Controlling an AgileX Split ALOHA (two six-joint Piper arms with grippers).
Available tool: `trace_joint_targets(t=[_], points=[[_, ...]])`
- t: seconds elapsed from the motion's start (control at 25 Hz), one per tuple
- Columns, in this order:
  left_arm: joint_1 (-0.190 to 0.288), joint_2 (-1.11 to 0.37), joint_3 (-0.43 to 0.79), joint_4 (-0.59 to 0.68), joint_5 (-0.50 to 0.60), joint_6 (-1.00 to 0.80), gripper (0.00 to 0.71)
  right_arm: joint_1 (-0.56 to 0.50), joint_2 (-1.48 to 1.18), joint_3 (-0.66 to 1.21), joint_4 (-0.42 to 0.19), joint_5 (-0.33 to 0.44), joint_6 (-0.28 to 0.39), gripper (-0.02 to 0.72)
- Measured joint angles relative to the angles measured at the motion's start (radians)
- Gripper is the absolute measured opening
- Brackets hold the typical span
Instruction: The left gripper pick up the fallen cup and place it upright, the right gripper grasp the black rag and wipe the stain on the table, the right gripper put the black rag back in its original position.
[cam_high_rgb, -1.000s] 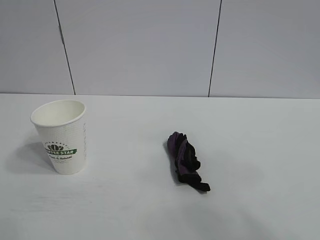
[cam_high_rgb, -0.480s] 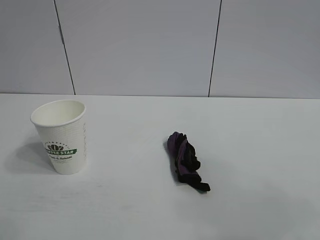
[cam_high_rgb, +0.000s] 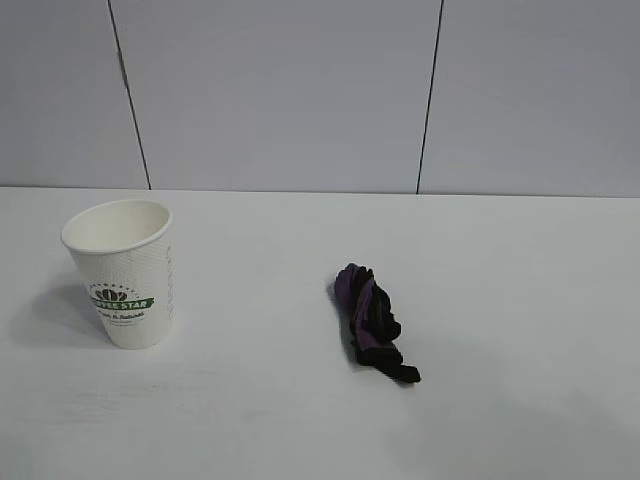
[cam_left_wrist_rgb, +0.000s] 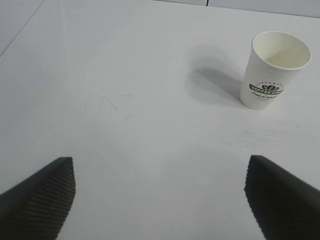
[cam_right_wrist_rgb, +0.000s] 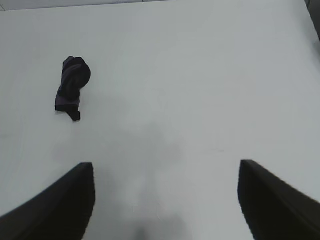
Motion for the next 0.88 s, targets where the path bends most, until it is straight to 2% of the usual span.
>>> trace_joint_targets(t=[0.88], points=[[0.0,0.0,0.0,0.0,0.0,0.0,0.664,-0.001,0.0,0.0,-0.015,-0.003,-0.008,0.547]])
